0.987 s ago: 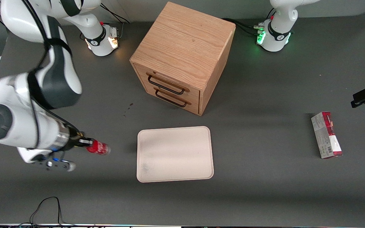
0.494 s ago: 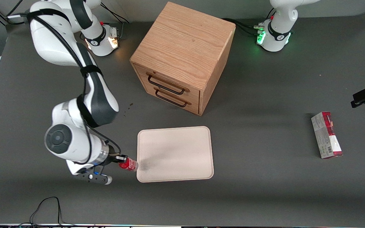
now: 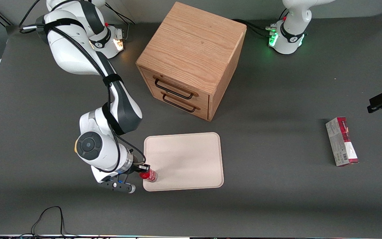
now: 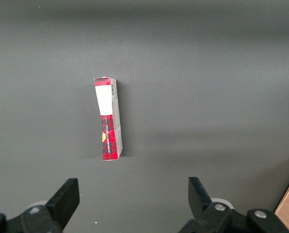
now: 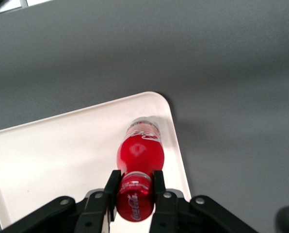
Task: Place coke bottle on tray
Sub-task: 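Lower the bottle onto the tray and open the right gripper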
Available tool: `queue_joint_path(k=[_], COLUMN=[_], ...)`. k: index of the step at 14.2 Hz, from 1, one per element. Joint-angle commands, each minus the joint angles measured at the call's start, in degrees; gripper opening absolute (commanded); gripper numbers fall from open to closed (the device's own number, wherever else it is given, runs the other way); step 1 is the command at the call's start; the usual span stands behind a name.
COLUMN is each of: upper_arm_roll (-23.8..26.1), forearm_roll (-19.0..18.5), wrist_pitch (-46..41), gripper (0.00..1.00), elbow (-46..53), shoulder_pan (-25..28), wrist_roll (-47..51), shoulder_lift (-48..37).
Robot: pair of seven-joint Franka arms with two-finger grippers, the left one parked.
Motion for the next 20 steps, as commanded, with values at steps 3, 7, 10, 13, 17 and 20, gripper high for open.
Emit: queue_joint_path(k=[3,7,10,13,17,20], upper_arm_roll=[0.2,0.2,0.2,0.2,-0.1,0.0], forearm_roll=[-5.8,-6.2,-6.4,-6.3,-5.7,-2.6], wrist_pitch=[0.1,0.0,0.2,0.0,-4.8,-8.7], gripper=[0.0,0.14,1.0,1.0,1.0,1.0], elbow=[2.6,2.6,2.6,2.6,2.0,-3.9], shoulder_pan=[1.5,1.5,1.5,1.5,0.6,-2.6], wrist_roll=[1.7,1.6,1.7,1.7,-0.5,-7.7], shoulder_lift=[2.0,2.3,2.5,2.2,-0.5,-7.2])
